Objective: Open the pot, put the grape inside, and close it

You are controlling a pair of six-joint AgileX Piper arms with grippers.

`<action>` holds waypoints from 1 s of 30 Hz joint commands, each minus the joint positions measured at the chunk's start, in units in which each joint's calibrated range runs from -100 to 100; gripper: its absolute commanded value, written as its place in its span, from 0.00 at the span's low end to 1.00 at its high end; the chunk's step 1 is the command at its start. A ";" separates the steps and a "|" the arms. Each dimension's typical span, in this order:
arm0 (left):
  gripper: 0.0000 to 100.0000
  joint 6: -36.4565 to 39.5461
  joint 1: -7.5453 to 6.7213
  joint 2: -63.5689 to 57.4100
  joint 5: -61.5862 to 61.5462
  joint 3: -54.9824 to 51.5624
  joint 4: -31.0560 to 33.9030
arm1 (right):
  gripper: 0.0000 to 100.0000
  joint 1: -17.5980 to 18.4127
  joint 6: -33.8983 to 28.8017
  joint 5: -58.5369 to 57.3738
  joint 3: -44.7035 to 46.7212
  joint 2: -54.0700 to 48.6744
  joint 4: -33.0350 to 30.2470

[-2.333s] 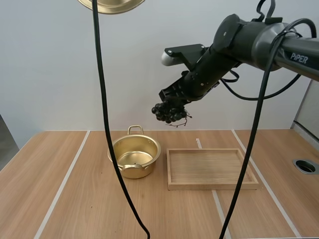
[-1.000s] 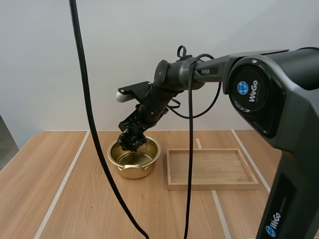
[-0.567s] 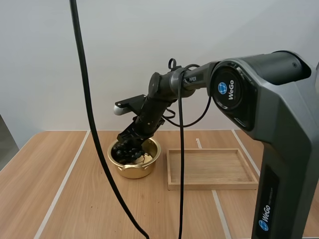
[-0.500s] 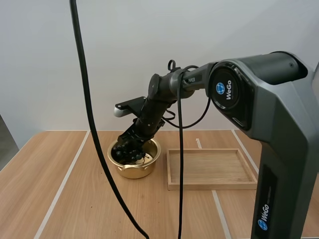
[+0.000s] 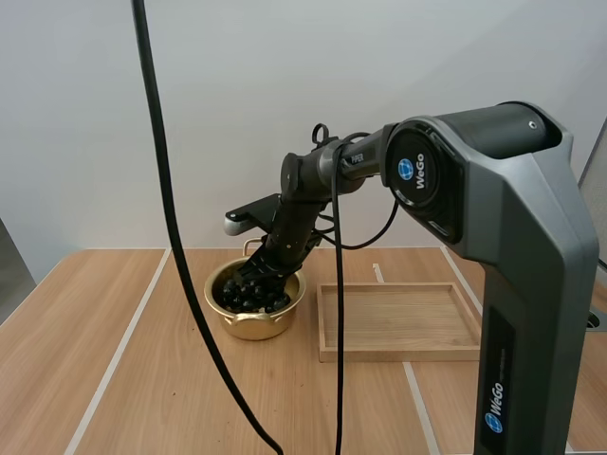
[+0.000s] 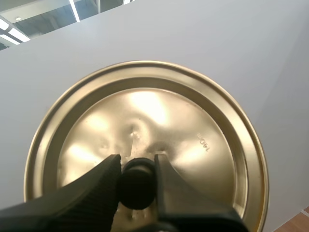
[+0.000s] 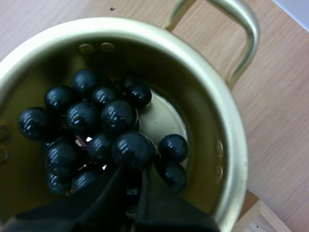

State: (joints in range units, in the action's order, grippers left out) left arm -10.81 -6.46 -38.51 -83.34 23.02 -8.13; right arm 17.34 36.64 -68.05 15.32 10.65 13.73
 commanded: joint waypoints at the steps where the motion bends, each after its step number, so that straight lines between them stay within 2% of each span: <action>1: 0.00 0.29 -0.14 -0.13 -0.03 0.45 -0.38 | 0.00 0.03 -0.48 0.02 -0.40 -0.35 -0.85; 10: 0.00 0.91 -0.14 -0.13 -0.16 0.45 -0.38 | 0.00 0.03 -1.26 -4.56 -0.40 1.34 -2.59; 28: 0.00 1.15 -0.14 -0.13 -0.16 0.45 -0.38 | 0.01 0.03 -2.32 -4.10 -0.40 2.93 -2.58; 30: 0.00 1.15 -0.14 -0.13 -0.16 0.45 -0.38 | 0.26 0.03 -2.32 -4.27 -0.40 2.93 -2.58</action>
State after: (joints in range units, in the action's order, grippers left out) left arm -10.28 -6.46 -38.51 -84.01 23.02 -8.13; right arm 17.34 34.73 -71.91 15.16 13.52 12.31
